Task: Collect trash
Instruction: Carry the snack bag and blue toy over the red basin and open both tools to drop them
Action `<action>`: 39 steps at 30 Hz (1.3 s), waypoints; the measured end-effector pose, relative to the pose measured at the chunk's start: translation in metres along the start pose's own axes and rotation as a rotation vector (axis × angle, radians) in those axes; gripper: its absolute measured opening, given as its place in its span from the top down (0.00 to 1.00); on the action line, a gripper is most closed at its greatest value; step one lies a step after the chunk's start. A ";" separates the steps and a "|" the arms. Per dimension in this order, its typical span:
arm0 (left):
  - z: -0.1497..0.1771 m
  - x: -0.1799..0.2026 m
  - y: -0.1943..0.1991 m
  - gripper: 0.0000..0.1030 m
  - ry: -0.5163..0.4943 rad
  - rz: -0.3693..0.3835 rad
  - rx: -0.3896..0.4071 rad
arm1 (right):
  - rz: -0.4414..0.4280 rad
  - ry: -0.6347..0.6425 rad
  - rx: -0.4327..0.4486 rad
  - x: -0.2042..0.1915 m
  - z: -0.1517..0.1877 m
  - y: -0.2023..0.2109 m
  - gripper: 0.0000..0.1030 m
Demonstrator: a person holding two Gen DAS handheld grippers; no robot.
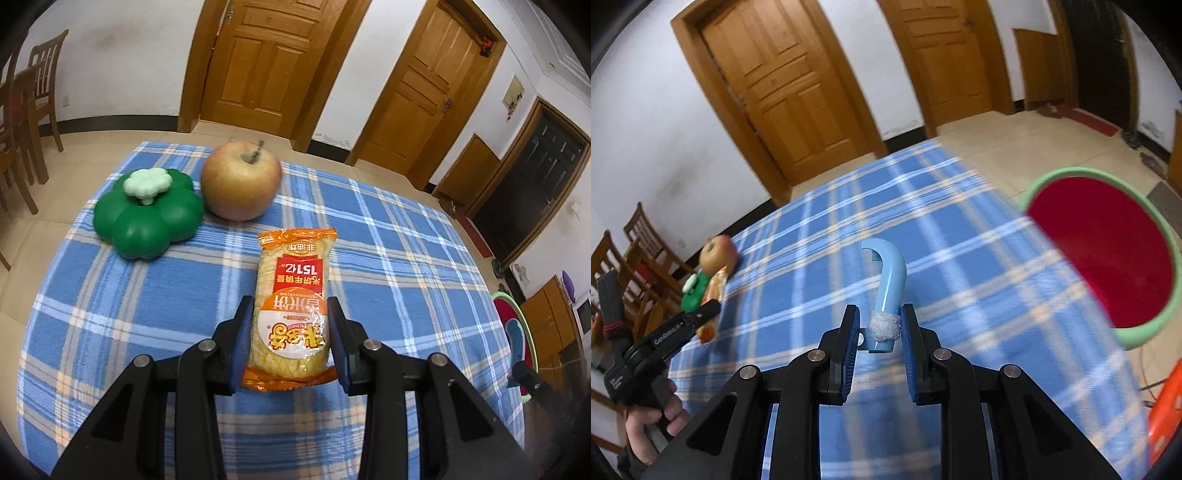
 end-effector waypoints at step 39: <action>0.037 0.259 -0.067 0.63 -0.324 0.256 -0.217 | 0.081 -0.285 0.021 0.193 -0.019 0.007 0.75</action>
Point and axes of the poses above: each gripper's, at about its wrist camera, not at the fingertips, and y roughly against the way its jaws point, x to its right, z to its underside, the point moved 2 cm from there along -y, roughly the way its jaws point, and after that the axes turned 9 degrees about z, right-handed, at the moved point
